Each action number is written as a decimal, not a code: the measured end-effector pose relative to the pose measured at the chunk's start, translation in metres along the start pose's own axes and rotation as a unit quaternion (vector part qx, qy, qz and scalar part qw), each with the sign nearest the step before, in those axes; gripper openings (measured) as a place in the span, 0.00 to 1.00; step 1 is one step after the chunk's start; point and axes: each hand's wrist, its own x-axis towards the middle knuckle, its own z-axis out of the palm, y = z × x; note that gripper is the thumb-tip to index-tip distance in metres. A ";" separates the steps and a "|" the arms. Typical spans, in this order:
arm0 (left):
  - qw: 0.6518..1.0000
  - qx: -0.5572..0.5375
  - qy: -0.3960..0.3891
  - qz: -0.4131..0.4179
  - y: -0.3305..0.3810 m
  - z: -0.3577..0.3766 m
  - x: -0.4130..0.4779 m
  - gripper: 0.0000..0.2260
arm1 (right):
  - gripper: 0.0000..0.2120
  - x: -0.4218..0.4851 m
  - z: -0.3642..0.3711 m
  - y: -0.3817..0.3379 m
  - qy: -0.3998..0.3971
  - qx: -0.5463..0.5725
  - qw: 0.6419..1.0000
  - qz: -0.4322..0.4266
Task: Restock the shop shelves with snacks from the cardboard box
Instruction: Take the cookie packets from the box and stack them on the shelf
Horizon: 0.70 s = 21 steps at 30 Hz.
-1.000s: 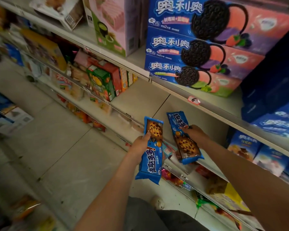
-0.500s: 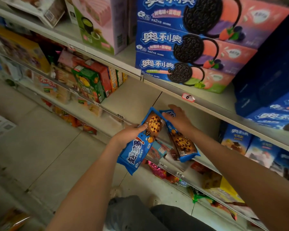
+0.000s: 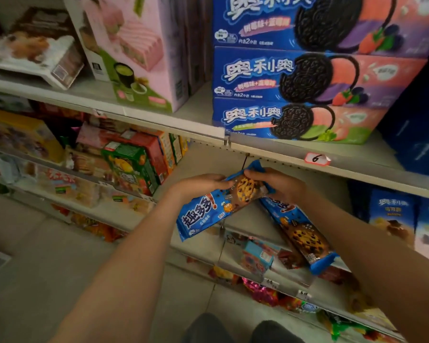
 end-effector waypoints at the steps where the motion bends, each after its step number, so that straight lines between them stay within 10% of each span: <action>1: 0.999 0.037 0.025 0.021 0.002 -0.002 0.008 0.17 | 0.11 0.004 -0.002 0.002 0.020 0.011 1.000 -0.013; 6: 0.932 0.271 0.215 0.109 -0.001 -0.011 0.044 0.18 | 0.15 0.022 -0.010 0.017 0.152 0.056 0.986 -0.050; 11: 0.853 0.174 0.490 0.038 -0.030 -0.014 0.063 0.26 | 0.14 0.036 -0.016 0.019 0.239 0.122 0.959 -0.087; 16: 0.909 -0.097 0.405 0.018 -0.041 -0.023 0.089 0.24 | 0.11 0.053 -0.013 0.010 0.278 0.141 0.944 -0.106; 21: 0.928 -0.128 0.346 0.056 -0.031 -0.027 0.102 0.10 | 0.21 0.072 -0.024 0.012 0.325 0.054 0.938 -0.108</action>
